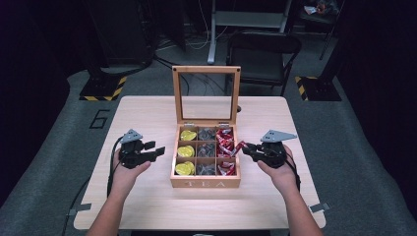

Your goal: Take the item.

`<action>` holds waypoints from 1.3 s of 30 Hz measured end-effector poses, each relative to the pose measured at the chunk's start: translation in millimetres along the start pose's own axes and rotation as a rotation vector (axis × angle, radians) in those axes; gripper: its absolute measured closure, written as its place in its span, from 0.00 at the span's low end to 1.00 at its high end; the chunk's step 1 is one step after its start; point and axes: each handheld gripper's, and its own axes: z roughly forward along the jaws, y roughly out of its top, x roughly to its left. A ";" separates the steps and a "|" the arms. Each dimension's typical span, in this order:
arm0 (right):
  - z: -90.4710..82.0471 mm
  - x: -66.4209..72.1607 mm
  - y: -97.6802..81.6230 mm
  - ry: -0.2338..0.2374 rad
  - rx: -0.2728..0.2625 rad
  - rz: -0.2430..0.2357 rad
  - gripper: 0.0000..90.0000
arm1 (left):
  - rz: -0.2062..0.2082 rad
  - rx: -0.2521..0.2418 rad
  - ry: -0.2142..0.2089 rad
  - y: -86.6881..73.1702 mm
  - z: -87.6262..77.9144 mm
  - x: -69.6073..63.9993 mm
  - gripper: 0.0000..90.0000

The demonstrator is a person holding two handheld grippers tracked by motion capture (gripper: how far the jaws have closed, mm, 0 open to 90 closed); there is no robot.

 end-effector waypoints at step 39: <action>-3.0 -50.8 -40.3 -0.187 0.032 0.123 0.84 | -0.009 -0.004 0.009 -1.5 -1.0 3.1 0.51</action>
